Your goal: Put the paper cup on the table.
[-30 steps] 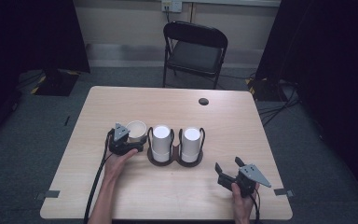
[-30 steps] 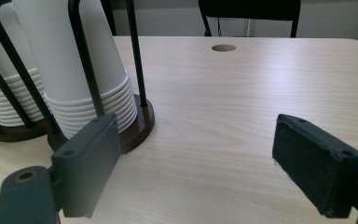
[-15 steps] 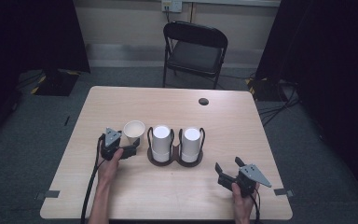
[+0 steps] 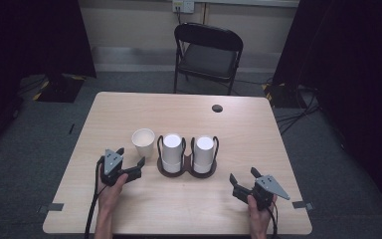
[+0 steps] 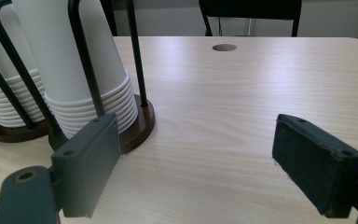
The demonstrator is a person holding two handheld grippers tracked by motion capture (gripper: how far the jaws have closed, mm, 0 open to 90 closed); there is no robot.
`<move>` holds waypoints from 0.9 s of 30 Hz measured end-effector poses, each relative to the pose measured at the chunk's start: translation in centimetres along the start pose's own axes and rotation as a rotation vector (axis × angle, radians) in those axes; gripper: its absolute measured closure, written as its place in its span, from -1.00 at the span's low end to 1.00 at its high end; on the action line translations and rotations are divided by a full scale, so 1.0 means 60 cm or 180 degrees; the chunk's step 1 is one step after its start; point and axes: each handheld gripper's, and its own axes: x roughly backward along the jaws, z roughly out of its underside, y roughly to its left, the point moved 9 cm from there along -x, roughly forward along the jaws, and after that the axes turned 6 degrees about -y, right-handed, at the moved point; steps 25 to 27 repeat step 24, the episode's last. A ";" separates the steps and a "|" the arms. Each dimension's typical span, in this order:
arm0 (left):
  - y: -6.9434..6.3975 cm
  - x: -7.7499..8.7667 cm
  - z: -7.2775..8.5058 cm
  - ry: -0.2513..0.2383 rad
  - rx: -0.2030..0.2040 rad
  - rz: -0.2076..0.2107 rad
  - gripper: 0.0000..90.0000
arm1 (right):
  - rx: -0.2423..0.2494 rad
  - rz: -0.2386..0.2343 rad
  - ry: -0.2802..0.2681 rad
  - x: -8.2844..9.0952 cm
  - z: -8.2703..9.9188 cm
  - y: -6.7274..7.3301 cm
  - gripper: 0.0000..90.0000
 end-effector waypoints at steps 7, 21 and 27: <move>-0.028 0.045 0.007 -0.0095 0.0003 -0.0035 -0.66 | -0.0005 0.0006 0.0000 0.000 0.000 0.000 -0.68; -0.050 0.051 0.045 -0.0116 0.0031 -0.0075 -0.65 | 0.0020 -0.0024 0.0086 -0.004 0.003 0.001 -0.68; -0.048 0.054 0.044 -0.0172 0.0001 -0.0133 -0.66 | 0.0022 -0.0012 0.0080 -0.004 0.003 0.001 -0.68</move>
